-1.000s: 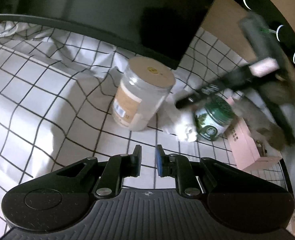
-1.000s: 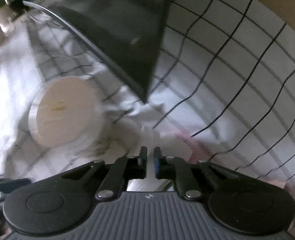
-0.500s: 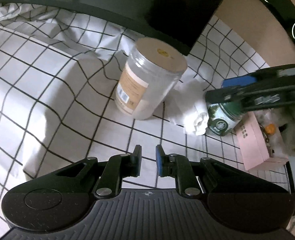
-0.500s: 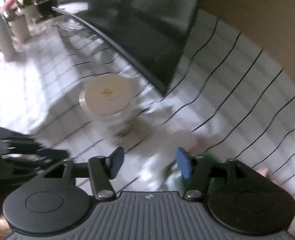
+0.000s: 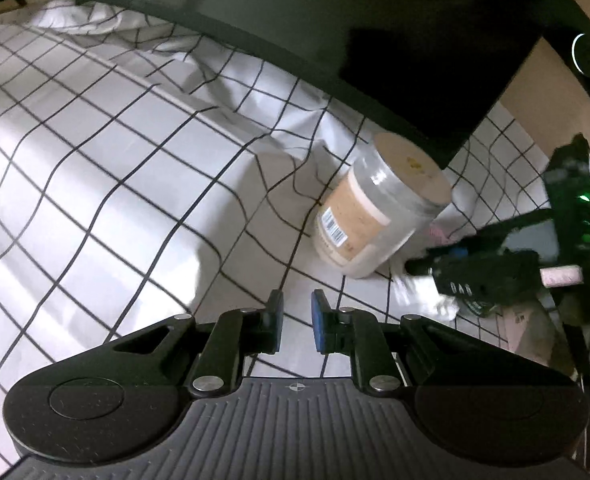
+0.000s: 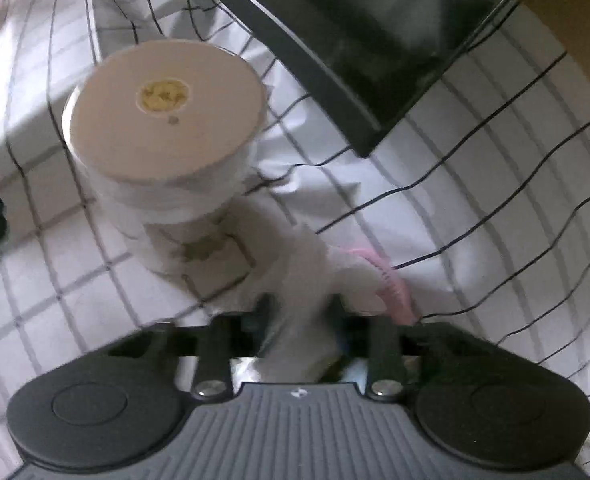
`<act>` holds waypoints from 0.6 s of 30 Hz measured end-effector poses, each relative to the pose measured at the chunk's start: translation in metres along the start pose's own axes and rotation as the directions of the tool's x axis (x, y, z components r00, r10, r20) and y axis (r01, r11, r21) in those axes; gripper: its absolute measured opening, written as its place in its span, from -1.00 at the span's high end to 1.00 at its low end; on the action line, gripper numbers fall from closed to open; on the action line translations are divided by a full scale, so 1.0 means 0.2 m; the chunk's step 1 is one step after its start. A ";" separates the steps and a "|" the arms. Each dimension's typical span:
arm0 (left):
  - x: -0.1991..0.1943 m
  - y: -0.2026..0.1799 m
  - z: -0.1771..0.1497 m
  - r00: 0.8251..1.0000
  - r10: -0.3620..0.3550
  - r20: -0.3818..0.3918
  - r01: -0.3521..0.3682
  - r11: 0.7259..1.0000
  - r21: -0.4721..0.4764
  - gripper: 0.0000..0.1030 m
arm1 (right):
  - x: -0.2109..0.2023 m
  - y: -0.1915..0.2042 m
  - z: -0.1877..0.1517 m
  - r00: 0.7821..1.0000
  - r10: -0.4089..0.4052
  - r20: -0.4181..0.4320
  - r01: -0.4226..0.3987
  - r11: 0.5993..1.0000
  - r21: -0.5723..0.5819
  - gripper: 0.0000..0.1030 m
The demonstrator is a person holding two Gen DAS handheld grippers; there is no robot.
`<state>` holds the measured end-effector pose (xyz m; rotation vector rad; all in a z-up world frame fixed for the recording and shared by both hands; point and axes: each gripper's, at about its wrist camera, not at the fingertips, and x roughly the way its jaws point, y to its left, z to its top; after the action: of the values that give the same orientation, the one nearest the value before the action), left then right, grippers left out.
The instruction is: Organize soft objects
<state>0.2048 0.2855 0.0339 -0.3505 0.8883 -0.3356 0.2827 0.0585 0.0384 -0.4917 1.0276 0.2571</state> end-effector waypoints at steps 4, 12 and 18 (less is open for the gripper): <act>0.00 0.01 -0.01 1.000 -0.011 -0.011 0.011 1.000 -0.008 0.68 | -0.04 0.05 -0.06 0.995 0.095 0.006 -0.095 0.995 0.019 0.77; 0.07 -0.05 0.00 0.998 -0.023 -0.052 0.024 0.999 0.031 0.68 | -0.20 0.16 -0.34 0.868 0.488 0.096 -0.497 0.850 0.175 0.76; 0.11 -0.22 0.02 0.993 -0.098 -0.059 0.103 0.991 0.087 0.68 | -0.52 -0.07 -0.34 0.914 0.301 0.274 -0.343 0.931 0.123 0.16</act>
<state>0.2144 0.2382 0.0398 -0.3049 0.9079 -0.4788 0.1860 0.0140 0.1029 -0.1258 0.8691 0.5106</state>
